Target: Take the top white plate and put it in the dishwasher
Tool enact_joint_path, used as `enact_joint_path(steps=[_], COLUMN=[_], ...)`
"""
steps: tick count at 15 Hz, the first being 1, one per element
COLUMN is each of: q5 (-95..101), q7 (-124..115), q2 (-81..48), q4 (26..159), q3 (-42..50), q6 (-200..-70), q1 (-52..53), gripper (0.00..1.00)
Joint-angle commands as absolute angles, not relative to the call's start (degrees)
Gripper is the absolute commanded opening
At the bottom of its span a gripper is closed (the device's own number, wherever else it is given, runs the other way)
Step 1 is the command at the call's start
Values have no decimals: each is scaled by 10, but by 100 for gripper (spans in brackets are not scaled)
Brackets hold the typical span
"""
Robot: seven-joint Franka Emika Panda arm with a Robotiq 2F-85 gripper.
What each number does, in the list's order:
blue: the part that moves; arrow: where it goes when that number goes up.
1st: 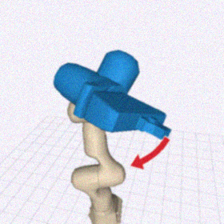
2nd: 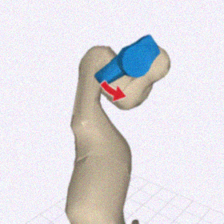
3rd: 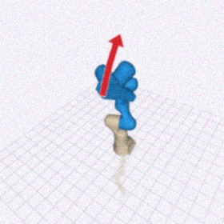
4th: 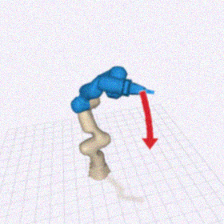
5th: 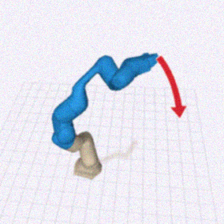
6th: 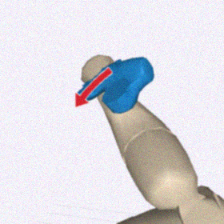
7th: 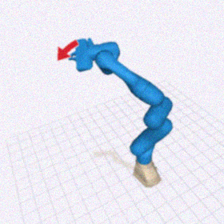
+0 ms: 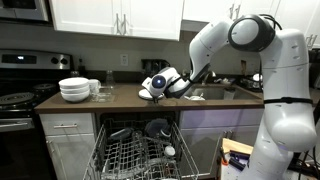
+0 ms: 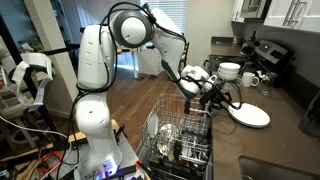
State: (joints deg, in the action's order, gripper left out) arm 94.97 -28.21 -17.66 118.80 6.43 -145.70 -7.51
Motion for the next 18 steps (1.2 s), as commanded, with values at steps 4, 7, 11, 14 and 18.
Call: enact_joint_path(steps=[4,7,11,14,18], q5=[968,967,966,964,944], q7=[-284,-283,-281,-280,-266], q2=[-187,-189,-189,-180,-168], q4=[1171,1171,1172,1178,1191], q3=[63,63,63,61,55], q6=[-1474,-1475,-1477,-1471,-1461], q1=[-89,-91,-93,-89,-83], gripper=[31,3,2,2,2])
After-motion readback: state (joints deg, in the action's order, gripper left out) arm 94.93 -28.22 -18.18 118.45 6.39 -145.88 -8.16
